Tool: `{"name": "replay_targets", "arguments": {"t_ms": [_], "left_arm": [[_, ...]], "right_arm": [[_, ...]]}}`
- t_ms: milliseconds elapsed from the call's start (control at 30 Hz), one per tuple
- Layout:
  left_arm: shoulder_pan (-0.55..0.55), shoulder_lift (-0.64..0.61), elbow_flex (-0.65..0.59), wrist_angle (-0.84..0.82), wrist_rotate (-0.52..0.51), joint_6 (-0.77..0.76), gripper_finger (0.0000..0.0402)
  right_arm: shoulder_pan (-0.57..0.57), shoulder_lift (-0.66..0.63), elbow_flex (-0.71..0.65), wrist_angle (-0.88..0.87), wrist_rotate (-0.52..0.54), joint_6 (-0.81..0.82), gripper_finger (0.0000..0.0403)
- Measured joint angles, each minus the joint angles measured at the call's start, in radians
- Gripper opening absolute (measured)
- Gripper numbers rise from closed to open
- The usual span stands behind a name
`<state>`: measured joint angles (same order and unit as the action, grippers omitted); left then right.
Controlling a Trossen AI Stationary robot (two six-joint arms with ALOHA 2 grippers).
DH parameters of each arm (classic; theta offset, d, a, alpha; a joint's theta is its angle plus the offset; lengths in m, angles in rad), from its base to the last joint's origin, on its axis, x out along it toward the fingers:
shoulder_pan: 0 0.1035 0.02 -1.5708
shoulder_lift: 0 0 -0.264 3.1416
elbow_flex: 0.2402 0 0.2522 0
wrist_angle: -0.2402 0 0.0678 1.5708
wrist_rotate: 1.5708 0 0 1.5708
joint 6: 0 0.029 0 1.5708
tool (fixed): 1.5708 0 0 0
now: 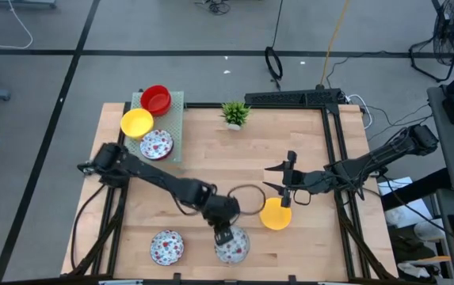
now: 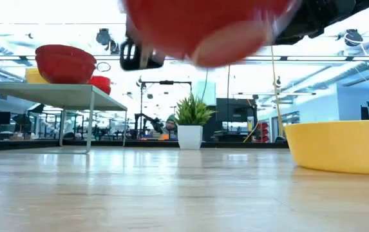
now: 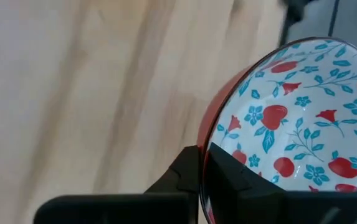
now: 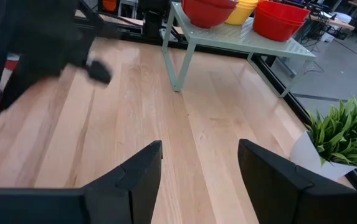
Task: Pick & Place Mini bowls
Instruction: Stack the red and white bowl on the red and white bowls on the shelf
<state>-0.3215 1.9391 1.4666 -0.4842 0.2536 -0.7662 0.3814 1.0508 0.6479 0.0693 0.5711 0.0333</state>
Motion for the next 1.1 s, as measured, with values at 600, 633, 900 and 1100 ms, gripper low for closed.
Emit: {"name": "replay_targets", "arguments": {"t_ms": [600,633,900,1100], "left_arm": [[0.312,-0.604,0.001,-0.709,-0.549,-0.022,0.001],[0.331,-0.631,0.001,-0.76,-0.567,-0.05,0.001],[0.435,-0.782,0.001,-1.088,-0.623,-0.294,0.001],[0.474,-0.822,0.001,-1.088,-0.655,-0.315,0.0011]], "right_arm": [[0.0,0.0,0.0,-0.064,0.0,0.0,0.0199],[0.0,0.0,0.0,-0.064,0.0,0.0,0.0199],[0.0,0.0,0.0,-0.067,0.0,0.0,0.0199],[0.0,0.0,0.0,-0.067,0.0,0.003,0.0199]]}}
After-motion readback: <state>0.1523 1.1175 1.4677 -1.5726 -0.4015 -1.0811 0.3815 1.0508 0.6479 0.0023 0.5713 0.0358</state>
